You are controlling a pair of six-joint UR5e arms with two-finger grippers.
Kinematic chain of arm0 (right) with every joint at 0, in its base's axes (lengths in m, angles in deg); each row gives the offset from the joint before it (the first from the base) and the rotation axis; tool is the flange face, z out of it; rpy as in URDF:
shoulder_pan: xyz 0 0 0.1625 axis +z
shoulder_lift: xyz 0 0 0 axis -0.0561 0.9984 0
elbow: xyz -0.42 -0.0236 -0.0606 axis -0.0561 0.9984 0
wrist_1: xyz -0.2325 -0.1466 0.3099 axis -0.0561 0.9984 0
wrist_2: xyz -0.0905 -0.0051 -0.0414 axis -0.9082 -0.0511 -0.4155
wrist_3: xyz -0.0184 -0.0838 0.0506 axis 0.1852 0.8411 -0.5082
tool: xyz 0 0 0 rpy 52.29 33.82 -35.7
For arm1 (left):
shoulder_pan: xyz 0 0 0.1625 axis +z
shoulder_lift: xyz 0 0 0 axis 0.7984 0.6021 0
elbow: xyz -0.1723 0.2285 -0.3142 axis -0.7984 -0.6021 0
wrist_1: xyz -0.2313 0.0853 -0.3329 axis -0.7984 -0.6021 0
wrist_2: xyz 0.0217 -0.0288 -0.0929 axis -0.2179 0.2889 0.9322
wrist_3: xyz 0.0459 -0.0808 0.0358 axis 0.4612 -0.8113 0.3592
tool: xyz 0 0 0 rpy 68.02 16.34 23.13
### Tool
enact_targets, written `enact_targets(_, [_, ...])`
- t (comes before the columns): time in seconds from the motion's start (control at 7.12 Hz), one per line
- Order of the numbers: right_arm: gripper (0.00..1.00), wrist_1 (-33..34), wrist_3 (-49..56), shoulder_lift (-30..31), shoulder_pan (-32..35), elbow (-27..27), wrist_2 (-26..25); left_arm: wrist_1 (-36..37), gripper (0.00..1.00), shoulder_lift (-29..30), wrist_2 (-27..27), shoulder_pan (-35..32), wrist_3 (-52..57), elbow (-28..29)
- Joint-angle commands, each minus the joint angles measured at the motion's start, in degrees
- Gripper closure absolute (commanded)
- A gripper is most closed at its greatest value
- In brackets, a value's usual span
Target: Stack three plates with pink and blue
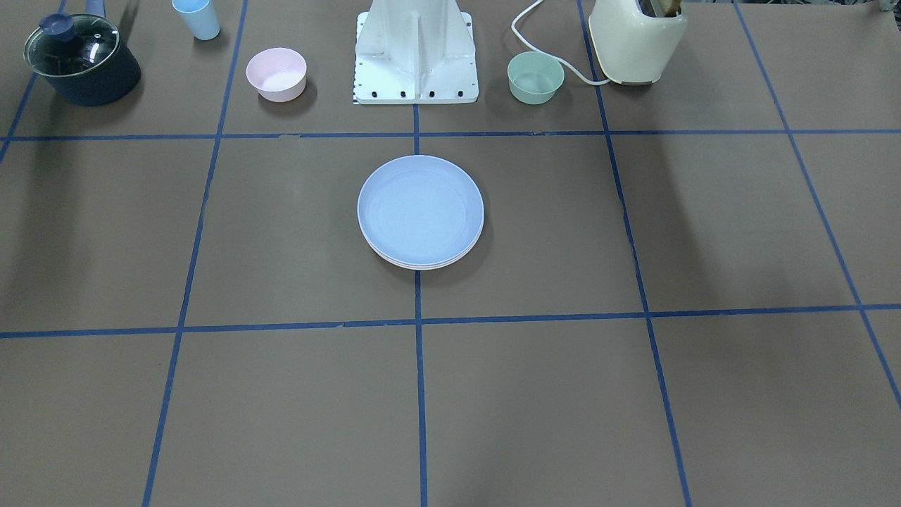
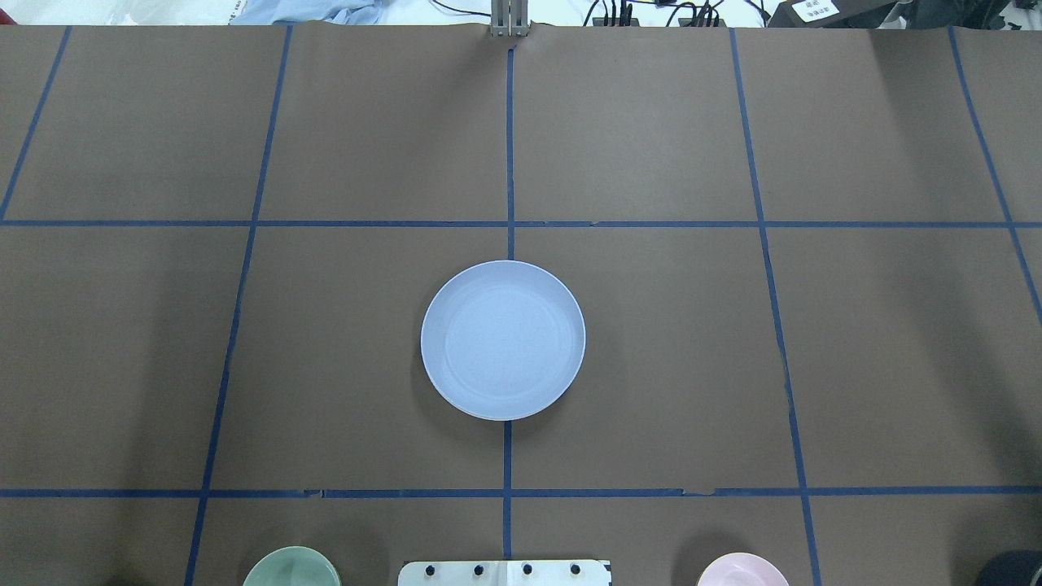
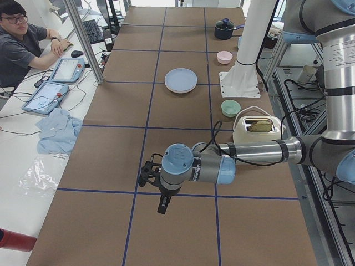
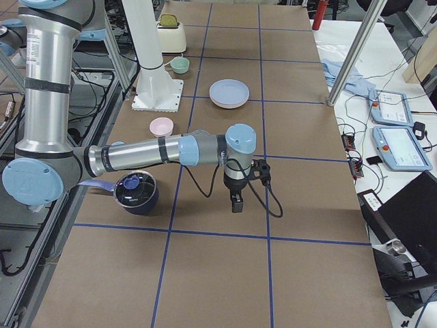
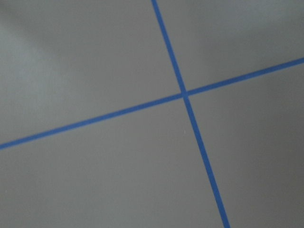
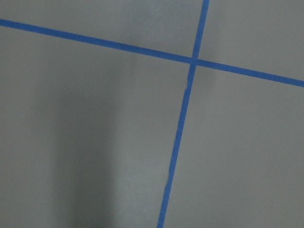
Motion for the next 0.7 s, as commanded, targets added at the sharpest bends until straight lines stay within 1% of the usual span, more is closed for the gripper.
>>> enact_targets(0.0, [0.0,0.1,3.3,0.5,0.6,0.1,-0.2,0.3,0.0,-0.9,0.2,-0.1,-1.2,-0.5])
enact_targets(0.14, [0.0,0.1,3.3,0.5,0.6,0.4,-0.1,0.9,0.0,-1.0,0.2,0.0,-7.8,-1.5])
enact_targets(0.28, [0.0,0.1,3.3,0.5,0.6,0.5,-0.1,0.8,0.0,-0.6,0.2,0.7,-9.5,-1.8])
enact_targets(0.42, [0.0,0.1,3.3,0.4,0.6,1.5,0.0,0.7,0.0,0.3,0.2,3.0,-12.4,-1.9])
enact_targets(0.56, [0.0,0.1,3.3,0.4,0.6,1.5,0.0,0.4,0.0,0.9,-0.2,7.4,-16.3,-2.3])
